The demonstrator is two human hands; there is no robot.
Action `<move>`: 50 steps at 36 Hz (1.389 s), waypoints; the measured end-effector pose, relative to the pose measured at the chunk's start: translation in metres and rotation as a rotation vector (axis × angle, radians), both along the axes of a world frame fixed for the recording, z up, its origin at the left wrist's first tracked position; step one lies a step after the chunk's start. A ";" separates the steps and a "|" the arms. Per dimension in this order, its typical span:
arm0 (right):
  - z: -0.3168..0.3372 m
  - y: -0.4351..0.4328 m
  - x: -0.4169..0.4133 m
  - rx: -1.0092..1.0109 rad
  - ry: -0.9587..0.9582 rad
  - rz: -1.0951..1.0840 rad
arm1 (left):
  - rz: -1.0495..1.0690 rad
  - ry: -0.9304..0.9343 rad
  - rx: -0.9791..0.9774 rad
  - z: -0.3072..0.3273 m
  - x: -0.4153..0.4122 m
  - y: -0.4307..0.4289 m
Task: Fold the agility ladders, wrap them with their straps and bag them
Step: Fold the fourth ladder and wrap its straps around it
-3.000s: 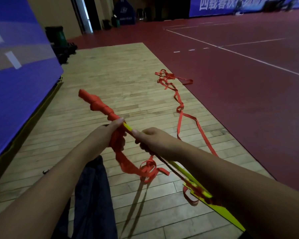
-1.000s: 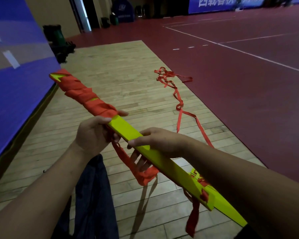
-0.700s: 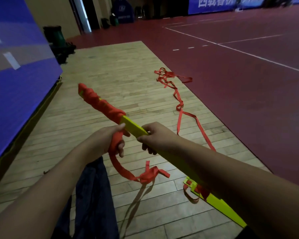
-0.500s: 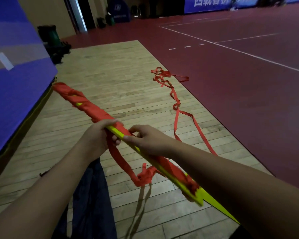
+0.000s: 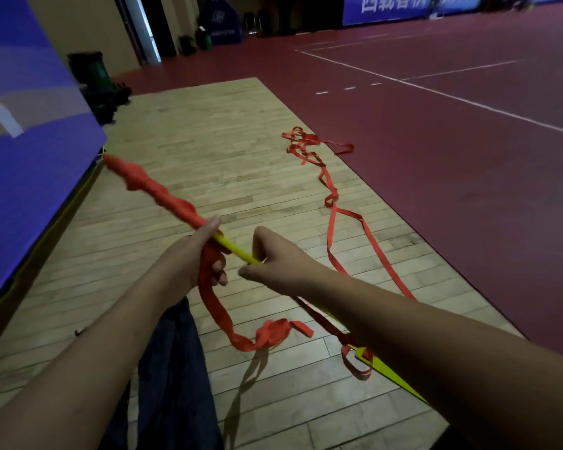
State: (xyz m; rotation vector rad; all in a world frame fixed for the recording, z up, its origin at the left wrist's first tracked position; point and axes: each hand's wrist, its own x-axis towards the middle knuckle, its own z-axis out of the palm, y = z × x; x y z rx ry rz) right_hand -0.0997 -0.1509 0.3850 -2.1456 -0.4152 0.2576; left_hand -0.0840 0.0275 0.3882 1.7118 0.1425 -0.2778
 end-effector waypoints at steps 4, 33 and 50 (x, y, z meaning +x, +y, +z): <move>0.005 0.000 -0.001 0.077 0.145 -0.027 | 0.120 0.032 -0.175 0.004 0.000 -0.002; 0.005 -0.013 -0.003 0.110 0.355 0.114 | 0.085 -0.085 -0.321 0.007 -0.001 0.007; 0.000 0.000 -0.008 0.122 0.224 0.062 | -0.041 -0.085 -0.119 0.000 0.002 0.010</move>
